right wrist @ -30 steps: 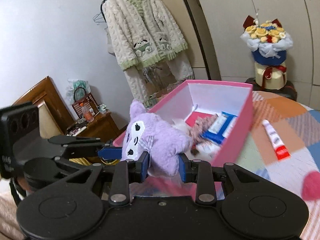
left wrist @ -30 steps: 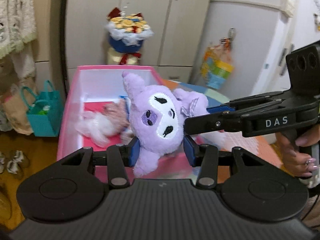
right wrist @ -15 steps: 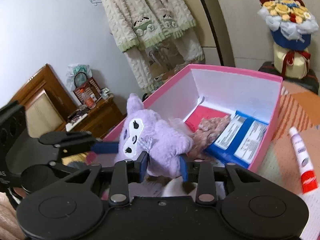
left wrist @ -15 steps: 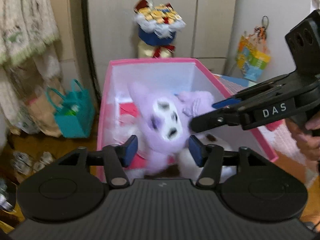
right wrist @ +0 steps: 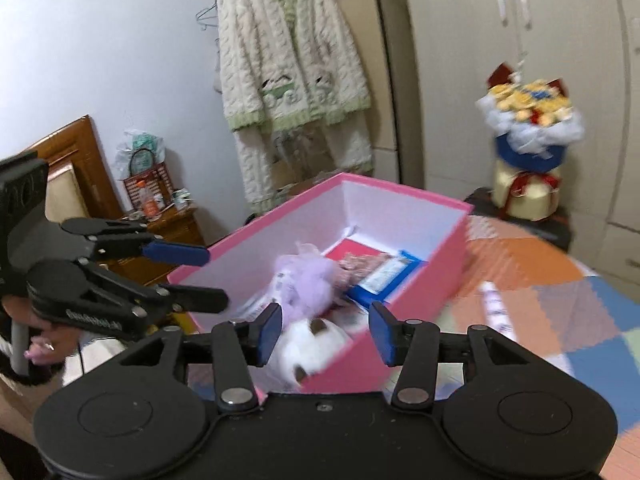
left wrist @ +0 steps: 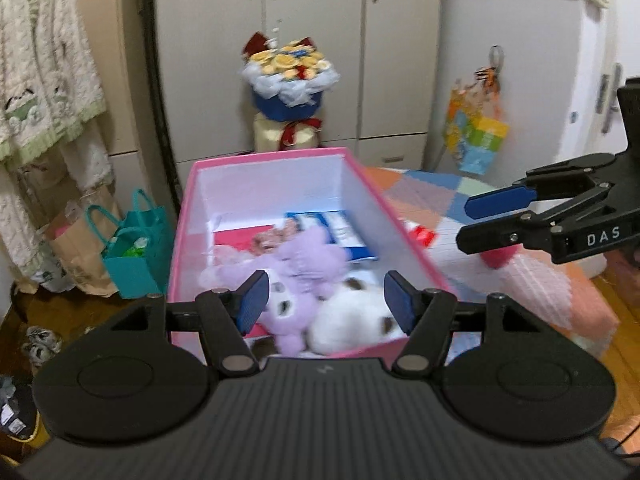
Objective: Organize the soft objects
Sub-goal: 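Open the right gripper to drop the purple plush into the box, then grasp the pink pompom ball with the right gripper while the left grasps the white tube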
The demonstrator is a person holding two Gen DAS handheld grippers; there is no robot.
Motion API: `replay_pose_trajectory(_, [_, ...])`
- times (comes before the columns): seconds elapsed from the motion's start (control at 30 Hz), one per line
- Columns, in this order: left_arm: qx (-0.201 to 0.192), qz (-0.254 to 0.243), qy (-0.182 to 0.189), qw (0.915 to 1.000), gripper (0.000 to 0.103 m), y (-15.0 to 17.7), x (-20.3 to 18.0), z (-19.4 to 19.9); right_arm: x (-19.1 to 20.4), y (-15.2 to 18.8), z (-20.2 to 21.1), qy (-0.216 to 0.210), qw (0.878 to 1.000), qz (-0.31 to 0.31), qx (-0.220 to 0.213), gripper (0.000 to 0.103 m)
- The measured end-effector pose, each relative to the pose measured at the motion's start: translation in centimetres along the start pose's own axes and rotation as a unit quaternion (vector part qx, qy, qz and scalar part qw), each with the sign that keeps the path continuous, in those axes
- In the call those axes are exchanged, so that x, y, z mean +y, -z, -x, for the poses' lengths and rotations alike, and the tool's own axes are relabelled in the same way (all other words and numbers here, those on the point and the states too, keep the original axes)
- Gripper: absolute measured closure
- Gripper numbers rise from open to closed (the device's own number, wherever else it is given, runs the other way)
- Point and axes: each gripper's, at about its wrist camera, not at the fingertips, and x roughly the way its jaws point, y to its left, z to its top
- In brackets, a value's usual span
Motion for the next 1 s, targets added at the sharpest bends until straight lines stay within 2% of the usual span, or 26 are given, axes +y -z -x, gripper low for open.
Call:
replay_pose_trajectory(0.27, [-0.009, -0.030, 0.049, 0.9983, 0.040, -0.7, -6.1, 0.9, -1.9, 4.2, 6.6, 0.057, 0.998, -0.014, -0.020, 0.044])
replay_pose_trajectory(0.47, [-0.025, -0.041, 0.049, 0.9976, 0.040, -0.9, -10.9, -1.2, -3.3, 7.3, 9.1, 0.105, 0.994, 0.000, -0.018, 0.038])
replay_pose_trajectory(0.7, [-0.037, -0.031, 0.029, 0.9984, 0.040, -1.3, -14.9, -5.9, -5.9, 9.4, 8.3, 0.125, 0.992, 0.014, -0.001, 0.031])
replay_pose_trajectory(0.9, [-0.031, 0.015, 0.004, 0.9994, 0.042, -1.0, -16.4, -10.6, -8.7, 10.6, 6.0, 0.146, 0.989, 0.019, -0.001, 0.031])
replay_pose_trajectory(1.0, [-0.023, 0.036, -0.008, 0.9991, 0.042, -1.4, -16.7, -13.3, -9.9, 11.0, 5.0, 0.143, 0.990, 0.021, -0.005, 0.026])
